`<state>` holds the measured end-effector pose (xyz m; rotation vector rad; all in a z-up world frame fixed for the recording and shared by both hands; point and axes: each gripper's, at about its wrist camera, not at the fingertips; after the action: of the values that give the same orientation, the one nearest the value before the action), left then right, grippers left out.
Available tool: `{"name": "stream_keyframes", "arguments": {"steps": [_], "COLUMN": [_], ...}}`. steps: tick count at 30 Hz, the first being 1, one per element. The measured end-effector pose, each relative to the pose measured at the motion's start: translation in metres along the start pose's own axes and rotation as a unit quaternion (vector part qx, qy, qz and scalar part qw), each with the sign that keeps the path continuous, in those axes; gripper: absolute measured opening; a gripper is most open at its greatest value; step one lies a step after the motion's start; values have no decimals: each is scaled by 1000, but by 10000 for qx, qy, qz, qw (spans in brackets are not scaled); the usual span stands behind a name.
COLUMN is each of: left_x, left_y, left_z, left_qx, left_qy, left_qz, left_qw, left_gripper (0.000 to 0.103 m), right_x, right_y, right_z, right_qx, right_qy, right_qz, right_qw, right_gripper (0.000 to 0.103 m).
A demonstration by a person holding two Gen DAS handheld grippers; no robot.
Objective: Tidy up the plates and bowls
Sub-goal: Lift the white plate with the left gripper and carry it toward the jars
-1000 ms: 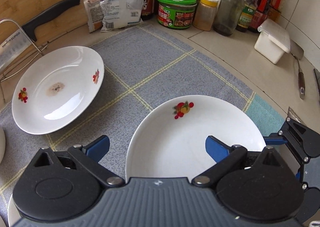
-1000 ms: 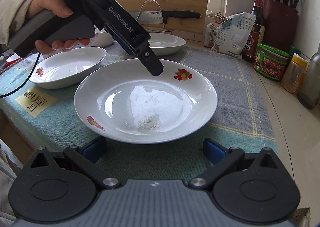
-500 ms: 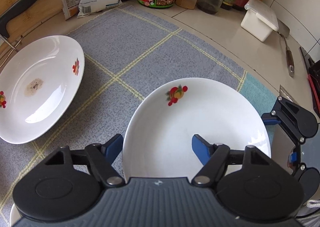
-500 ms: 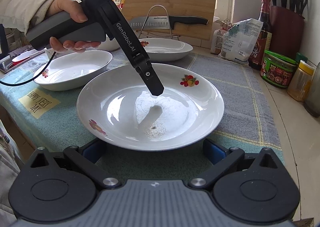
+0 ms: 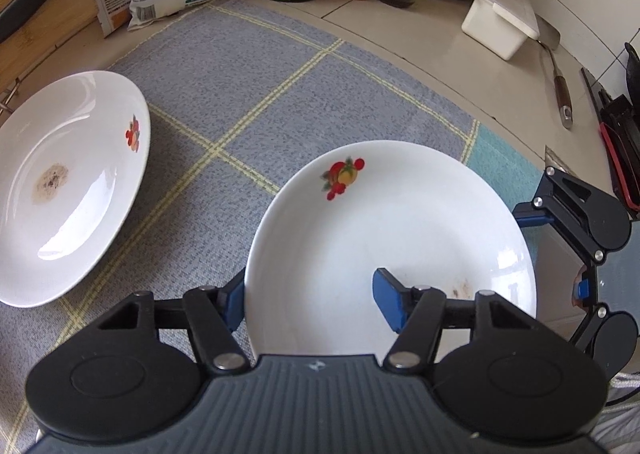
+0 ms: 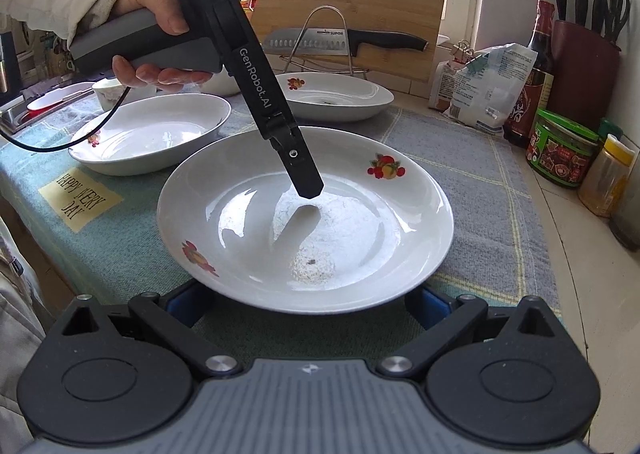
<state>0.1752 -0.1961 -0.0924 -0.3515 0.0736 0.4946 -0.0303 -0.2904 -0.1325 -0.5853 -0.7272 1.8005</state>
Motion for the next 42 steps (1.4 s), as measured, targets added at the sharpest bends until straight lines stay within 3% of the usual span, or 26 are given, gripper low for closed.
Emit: {"name": "stream_keyframes", "arguments": {"steps": [20, 42], "left_x": [-3, 15], "left_y": [-8, -86], "left_z": [10, -6], "left_qx": [-106, -437], "left_qy": [58, 85], "left_qz": [-115, -298], "left_qw": [9999, 9986], "left_gripper": [63, 63], "right_x": [-4, -65], "right_y": [-11, -39], "right_z": [5, -17], "right_qx": [179, 295], "right_qy": [68, 382], "right_qz": [-45, -162], "right_qw": [9998, 9987], "right_gripper": [103, 103]}}
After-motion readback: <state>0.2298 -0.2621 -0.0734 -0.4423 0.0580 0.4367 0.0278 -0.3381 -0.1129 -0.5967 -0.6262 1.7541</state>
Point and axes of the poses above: each gripper's, at about its wrist camera, not at the fingertips, and z roughly against the way its jaws point, x to its left, y to its underside, and after that the axes turned 5 degrees about x, right-handed
